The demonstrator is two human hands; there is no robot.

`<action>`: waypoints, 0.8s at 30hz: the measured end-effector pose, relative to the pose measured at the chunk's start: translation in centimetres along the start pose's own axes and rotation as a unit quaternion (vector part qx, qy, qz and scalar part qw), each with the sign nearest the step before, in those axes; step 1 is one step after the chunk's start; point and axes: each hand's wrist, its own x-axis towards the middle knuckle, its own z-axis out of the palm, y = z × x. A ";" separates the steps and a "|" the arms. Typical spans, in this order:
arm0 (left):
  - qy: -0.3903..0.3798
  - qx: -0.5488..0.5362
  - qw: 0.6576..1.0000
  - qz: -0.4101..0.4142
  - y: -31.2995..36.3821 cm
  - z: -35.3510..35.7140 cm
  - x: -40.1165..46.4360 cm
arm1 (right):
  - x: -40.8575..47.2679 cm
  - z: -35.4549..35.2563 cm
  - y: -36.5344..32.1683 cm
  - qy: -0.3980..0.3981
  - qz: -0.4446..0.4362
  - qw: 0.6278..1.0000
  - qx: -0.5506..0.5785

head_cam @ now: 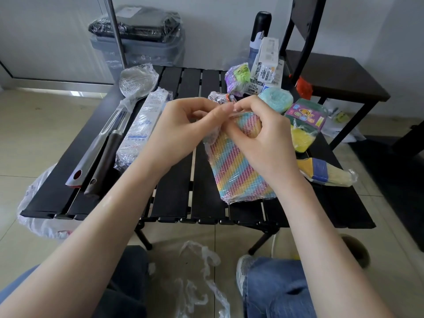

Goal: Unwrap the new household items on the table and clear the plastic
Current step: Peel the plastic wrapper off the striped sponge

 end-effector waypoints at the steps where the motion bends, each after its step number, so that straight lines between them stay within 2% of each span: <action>1: 0.008 -0.006 1.000 0.007 0.2 -0.1 0.1 | 0.0 0.0 0.0 -0.005 0.000 1.000 0.001; 5: 0.073 -0.038 0.996 0.033 0.6 -1.3 0.3 | 0.2 -0.4 0.3 -0.031 0.017 0.999 0.015; 10: 0.114 -0.061 0.991 0.026 0.6 -1.5 0.3 | 0.5 -1.1 0.0 -0.055 0.039 0.996 0.051; 13: 0.140 -0.033 0.989 0.040 0.2 -1.5 0.5 | 0.5 -1.1 0.1 -0.042 0.062 0.996 0.048; 15: 0.164 -0.056 0.985 0.025 0.0 -1.5 0.5 | 0.5 -1.1 0.3 -0.019 0.082 0.995 0.059; 18: 0.158 -0.147 0.976 -0.035 0.0 -1.2 0.5 | 0.4 -1.1 0.4 -0.004 0.109 0.992 0.065; 20: 0.146 -0.164 0.974 -0.055 0.1 -0.8 0.6 | 0.4 -0.9 0.4 -0.013 0.118 0.992 0.050; 22: 0.122 -0.131 0.983 -0.049 0.0 -0.5 0.6 | 0.3 -0.7 0.4 -0.010 0.126 0.991 0.044; 24: 0.076 -0.031 0.996 -0.022 -0.7 -0.4 0.4 | 0.4 -0.7 0.4 -0.001 0.133 0.990 0.045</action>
